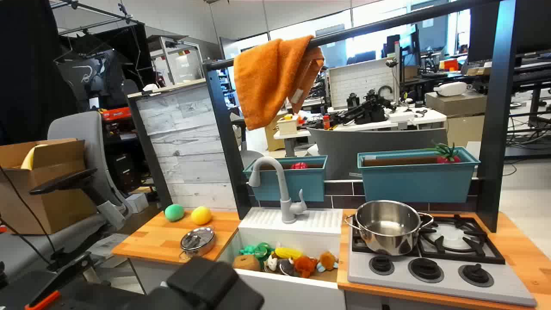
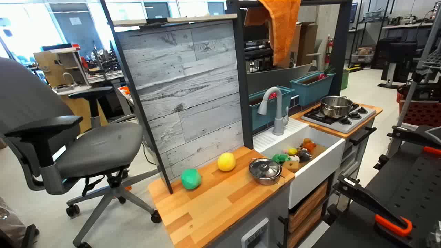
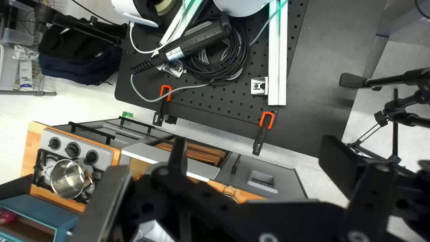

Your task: Pick up the orange towel and put it in the sink.

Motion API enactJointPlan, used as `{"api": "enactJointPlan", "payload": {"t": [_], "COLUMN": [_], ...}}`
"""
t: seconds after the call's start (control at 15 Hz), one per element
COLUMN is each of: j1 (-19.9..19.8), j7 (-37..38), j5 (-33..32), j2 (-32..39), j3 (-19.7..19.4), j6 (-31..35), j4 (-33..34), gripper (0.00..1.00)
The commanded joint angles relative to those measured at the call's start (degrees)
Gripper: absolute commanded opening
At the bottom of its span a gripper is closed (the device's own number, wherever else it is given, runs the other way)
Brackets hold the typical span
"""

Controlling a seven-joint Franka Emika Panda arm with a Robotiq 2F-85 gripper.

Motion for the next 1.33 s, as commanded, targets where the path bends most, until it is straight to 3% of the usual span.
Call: {"api": "enactJointPlan", "payload": {"t": [0.0, 1.07, 1.27], "j1": [1.5, 1.5, 0.9], "j7": [0.7, 0.7, 1.2], "j5": [-0.5, -0.5, -2.2], "j2": [0.4, 0.4, 1.0], "j3": [-1.1, -1.1, -1.1], "j6": [-0.1, -0.1, 5.9], "j4": [0.2, 0.2, -0.8], "gripper": [1.00, 1.00, 1.00]}}
